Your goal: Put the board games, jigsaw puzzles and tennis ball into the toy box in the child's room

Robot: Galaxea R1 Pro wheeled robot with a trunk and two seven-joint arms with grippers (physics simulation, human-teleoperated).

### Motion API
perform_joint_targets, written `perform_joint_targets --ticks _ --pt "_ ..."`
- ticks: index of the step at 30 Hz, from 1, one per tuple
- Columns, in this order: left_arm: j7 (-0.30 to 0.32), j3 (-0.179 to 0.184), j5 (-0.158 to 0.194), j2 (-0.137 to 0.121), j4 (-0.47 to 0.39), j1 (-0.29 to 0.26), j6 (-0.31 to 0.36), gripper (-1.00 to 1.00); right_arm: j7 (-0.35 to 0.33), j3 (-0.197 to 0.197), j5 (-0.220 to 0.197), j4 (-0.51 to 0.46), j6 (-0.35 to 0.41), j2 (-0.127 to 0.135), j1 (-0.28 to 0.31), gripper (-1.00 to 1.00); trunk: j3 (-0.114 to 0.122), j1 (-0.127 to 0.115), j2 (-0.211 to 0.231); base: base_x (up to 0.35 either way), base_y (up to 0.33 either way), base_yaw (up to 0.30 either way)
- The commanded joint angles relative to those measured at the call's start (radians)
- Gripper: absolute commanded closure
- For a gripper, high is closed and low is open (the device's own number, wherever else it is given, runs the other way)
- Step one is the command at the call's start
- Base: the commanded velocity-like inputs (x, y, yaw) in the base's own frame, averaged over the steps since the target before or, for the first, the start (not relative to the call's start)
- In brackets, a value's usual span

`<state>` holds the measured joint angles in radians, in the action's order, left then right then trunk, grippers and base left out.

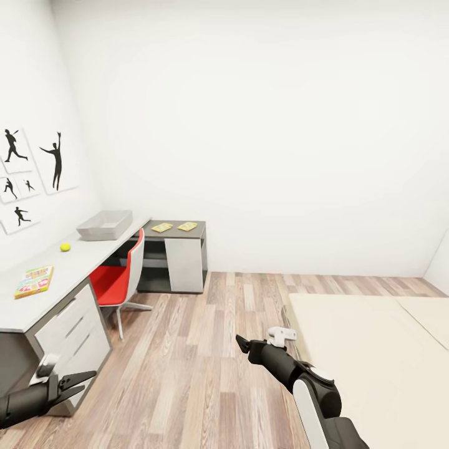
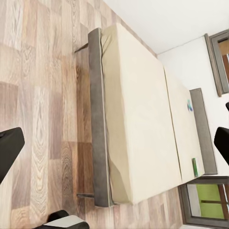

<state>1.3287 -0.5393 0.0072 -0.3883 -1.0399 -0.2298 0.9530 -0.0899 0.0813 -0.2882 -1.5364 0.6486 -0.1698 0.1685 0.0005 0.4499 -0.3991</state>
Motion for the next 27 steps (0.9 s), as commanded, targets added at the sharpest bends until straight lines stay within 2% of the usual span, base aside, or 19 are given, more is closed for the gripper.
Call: perform_joint_targets --ticks 1,27 --pt "0.003 -0.001 0.001 0.000 0.000 0.000 0.010 -1.00 -0.004 -0.001 0.001 -0.001 0.005 0.000 0.000 -1.00 0.000 0.000 -0.001 -0.126 0.000 0.000" --pt "0.003 0.001 0.001 0.005 0.000 0.000 0.010 -1.00 -0.004 0.000 0.001 -0.001 0.005 -0.002 0.000 -1.00 0.002 0.000 -0.001 -0.020 -0.002 -0.017"
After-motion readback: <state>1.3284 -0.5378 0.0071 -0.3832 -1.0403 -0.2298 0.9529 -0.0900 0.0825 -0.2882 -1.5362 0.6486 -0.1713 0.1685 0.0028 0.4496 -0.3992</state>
